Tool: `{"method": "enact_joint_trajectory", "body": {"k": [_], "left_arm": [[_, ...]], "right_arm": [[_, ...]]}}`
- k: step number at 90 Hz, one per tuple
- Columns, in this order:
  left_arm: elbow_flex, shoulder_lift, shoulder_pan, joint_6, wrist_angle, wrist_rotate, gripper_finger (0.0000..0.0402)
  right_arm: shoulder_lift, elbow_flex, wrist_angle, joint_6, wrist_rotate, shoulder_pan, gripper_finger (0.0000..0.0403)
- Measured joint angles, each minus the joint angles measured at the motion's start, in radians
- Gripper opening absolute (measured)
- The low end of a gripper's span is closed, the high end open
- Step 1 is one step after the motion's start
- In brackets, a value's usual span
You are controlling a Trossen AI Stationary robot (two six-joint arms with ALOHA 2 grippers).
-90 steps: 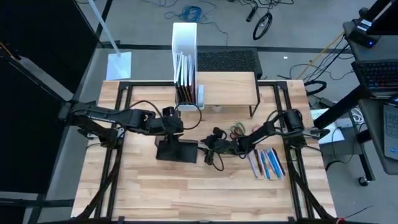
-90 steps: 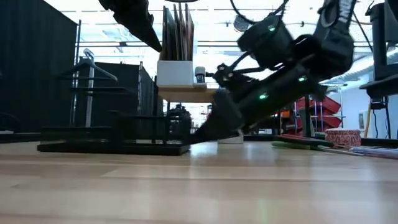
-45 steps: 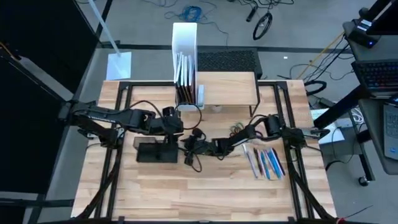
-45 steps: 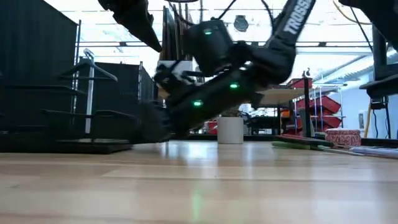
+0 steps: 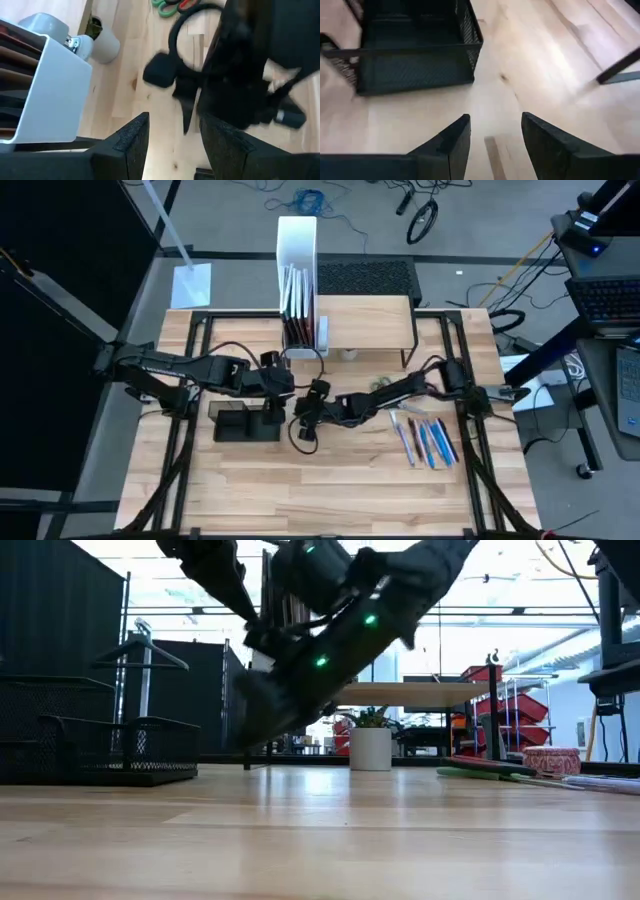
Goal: Stock shelves
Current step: Remove the white stapler from the shelf
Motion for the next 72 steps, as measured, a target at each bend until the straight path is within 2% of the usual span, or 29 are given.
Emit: {"method": "enact_joint_trajectory", "body": {"k": [23,45,59,72], "left_arm": [[0.0,-0.016,-0.002,-0.008,0.008,-0.016,0.0162],[0.0,-0.019,-0.005,-0.032,0.04,-0.017,0.0162],[0.0,-0.019,-0.005,-0.033,0.072,-0.017,0.0162],[0.0,-0.019,-0.005,-0.034,0.112,-0.017,0.0162]], "right_arm": [[-0.279,-0.296,0.037,0.054,0.011,0.034,0.0158],[-0.571,-0.622,0.256,0.173,0.054,0.066,0.0158],[-0.662,-0.71,0.391,0.159,0.066,0.072,0.0158],[-0.666,-0.717,0.453,0.087,0.063,0.07,0.0158]]}}
